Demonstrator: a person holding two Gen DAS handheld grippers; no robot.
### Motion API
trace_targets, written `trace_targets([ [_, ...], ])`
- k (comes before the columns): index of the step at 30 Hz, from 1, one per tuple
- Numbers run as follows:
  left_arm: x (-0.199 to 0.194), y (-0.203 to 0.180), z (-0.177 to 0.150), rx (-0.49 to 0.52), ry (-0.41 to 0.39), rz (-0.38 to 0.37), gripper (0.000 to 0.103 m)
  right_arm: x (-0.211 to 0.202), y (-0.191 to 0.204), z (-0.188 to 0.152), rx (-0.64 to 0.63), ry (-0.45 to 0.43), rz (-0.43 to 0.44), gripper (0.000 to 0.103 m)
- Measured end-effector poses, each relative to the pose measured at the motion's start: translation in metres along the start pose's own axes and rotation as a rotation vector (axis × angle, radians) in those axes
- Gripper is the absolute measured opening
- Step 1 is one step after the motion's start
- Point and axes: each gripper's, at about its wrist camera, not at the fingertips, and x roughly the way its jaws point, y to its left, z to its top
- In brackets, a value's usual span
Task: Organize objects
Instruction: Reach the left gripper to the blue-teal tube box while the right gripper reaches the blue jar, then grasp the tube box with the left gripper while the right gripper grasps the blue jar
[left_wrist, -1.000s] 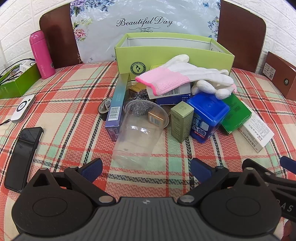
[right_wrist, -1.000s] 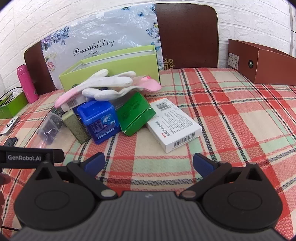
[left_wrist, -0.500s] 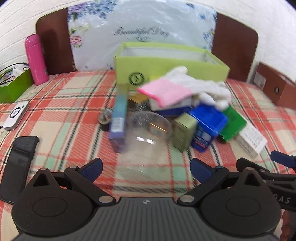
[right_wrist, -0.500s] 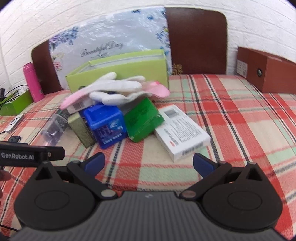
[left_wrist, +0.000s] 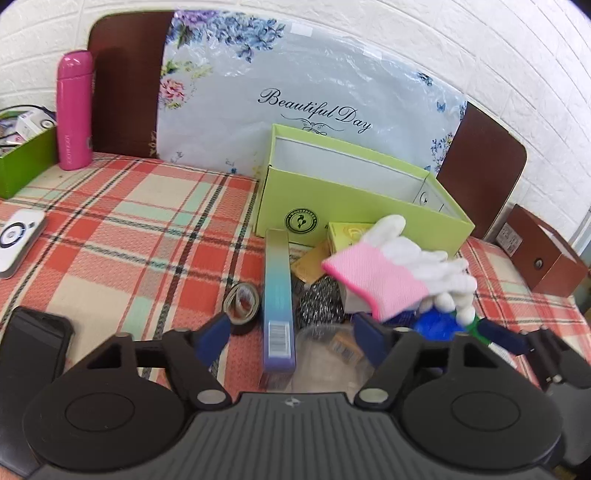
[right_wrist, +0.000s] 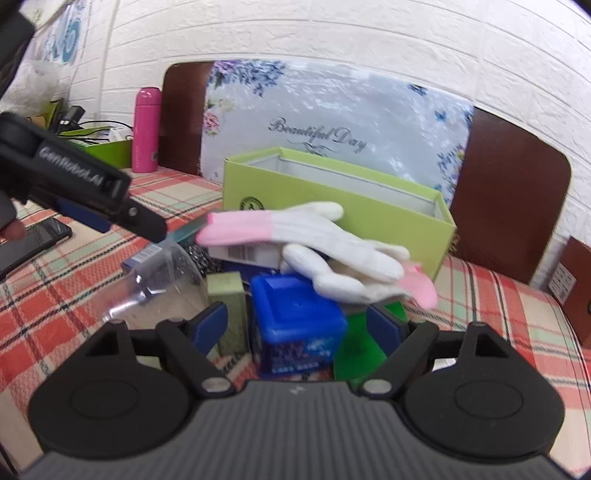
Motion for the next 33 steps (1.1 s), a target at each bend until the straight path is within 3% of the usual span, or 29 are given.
trace_targets([
  [1,0.005,0.002,0.003,-0.007,0.007,-0.011,0.069,0.004,0.002,0.0,-0.011,0.005,-0.002,0.081],
  [3,0.018,0.007,0.009,-0.041,0.031,-0.024,0.063,0.01,0.005,-0.001,-0.015,0.029,-0.008,0.06],
  [7,0.045,0.01,0.018,-0.084,0.079,-0.024,0.05,-0.003,-0.007,-0.007,0.061,0.048,0.026,0.058],
  [8,0.052,0.009,0.019,-0.081,0.093,-0.021,0.041,-0.008,-0.012,-0.007,0.087,0.055,0.04,0.058],
  [11,0.057,0.005,0.017,-0.042,0.094,0.01,0.027,-0.022,-0.021,-0.014,0.131,0.07,0.064,0.058],
  [18,0.035,0.0,-0.003,0.018,0.117,0.0,0.027,-0.014,-0.02,-0.02,0.151,0.098,0.072,0.058],
  [24,0.055,0.0,-0.003,-0.004,0.149,0.027,0.03,-0.014,-0.016,-0.022,0.139,0.095,0.068,0.059],
  [28,0.051,0.005,-0.004,-0.027,0.162,0.026,0.024,-0.018,-0.017,-0.026,0.146,0.096,0.061,0.057],
  [33,0.011,0.004,0.003,-0.022,0.073,0.005,0.022,-0.031,-0.027,-0.019,0.175,0.052,0.056,0.055],
])
